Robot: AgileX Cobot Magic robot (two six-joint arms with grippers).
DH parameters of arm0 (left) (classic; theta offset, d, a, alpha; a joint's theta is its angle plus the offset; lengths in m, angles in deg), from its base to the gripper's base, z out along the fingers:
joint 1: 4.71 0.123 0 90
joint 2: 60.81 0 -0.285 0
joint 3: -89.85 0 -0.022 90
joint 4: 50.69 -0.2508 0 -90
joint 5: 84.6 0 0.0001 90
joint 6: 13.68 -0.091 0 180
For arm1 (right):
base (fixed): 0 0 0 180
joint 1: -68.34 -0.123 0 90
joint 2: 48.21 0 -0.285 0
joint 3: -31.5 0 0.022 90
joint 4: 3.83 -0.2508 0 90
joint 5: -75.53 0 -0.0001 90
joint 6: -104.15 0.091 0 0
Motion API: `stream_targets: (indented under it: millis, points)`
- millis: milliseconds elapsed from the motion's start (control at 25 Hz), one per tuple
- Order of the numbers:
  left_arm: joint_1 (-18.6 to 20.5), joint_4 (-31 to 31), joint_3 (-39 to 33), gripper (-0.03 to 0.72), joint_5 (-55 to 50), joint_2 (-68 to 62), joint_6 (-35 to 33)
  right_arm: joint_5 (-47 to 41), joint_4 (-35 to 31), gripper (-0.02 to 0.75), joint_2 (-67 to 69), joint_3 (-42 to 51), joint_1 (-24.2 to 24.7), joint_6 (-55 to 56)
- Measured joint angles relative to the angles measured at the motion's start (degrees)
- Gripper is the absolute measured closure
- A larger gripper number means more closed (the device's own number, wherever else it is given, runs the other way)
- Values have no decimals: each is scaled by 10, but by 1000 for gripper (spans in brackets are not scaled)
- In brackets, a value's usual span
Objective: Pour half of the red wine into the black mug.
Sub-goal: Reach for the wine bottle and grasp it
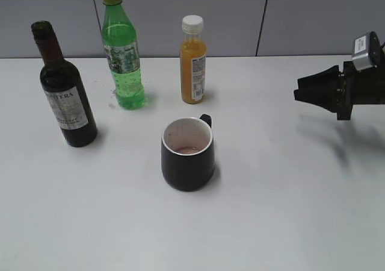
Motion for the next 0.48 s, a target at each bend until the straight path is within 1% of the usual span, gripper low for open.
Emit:
stream_targets:
  millis: [80, 240, 280, 360, 440, 480]
  points:
    - [0, 0, 0, 464, 0, 0, 0, 0, -42, 443, 0, -10, 5, 0]
    - [0, 0, 0, 464, 0, 0, 0, -5, -142, 369, -1, -34, 5, 0]
    - [0, 0, 0, 464, 0, 0, 0, -19, -170, 349, -2, -38, 4, -1]
    - [0, 0, 0, 464, 0, 0, 0, -81, -253, 296, -2, -45, 4, -18]
    - [0, 0, 0, 464, 0, 0, 0, -122, -337, 241, -2, -50, 4, -37]
    - [0, 0, 0, 464, 0, 0, 0, -138, -365, 213, -2, -54, 4, -43]
